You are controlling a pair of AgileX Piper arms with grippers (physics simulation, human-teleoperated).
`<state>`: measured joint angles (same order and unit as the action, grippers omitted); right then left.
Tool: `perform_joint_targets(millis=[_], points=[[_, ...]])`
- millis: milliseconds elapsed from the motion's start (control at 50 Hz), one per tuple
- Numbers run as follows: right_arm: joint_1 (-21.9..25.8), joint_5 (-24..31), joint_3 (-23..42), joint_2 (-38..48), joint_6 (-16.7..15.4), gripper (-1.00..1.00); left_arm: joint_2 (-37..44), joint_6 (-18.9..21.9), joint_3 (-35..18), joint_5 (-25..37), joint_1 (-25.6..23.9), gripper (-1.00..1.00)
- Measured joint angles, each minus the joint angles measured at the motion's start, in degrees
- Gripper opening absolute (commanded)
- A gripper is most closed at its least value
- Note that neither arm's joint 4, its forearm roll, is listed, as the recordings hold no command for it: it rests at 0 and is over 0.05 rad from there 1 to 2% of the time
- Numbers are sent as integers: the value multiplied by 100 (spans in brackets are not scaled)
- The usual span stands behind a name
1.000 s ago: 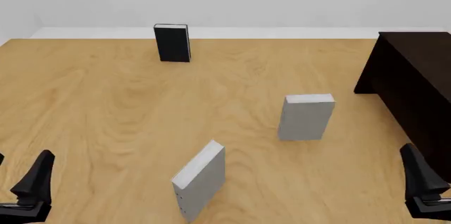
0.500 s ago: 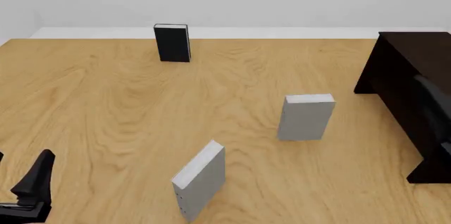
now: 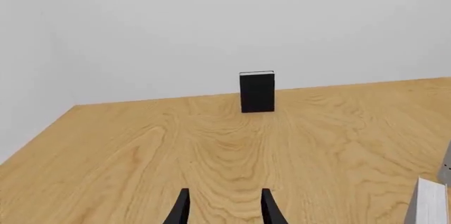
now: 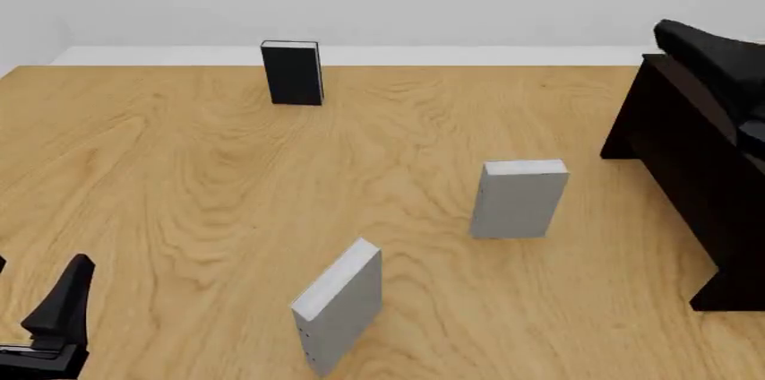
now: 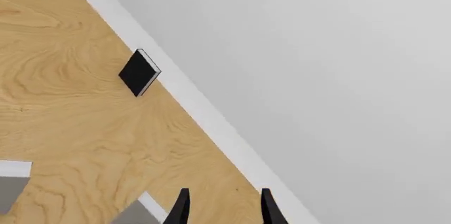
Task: Pick up the book on the right and place it on the cabinet shelf.
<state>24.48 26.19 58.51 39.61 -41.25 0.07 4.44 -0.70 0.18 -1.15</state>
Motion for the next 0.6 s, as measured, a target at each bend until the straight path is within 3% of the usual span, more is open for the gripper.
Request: perform_joint_targets(millis=[160, 600], points=[[208, 788, 980, 637, -499, 100, 0, 28, -11, 6, -15, 100], [418, 2828, 3279, 2323, -1355, 100, -2, 69, -39, 59, -29, 100]])
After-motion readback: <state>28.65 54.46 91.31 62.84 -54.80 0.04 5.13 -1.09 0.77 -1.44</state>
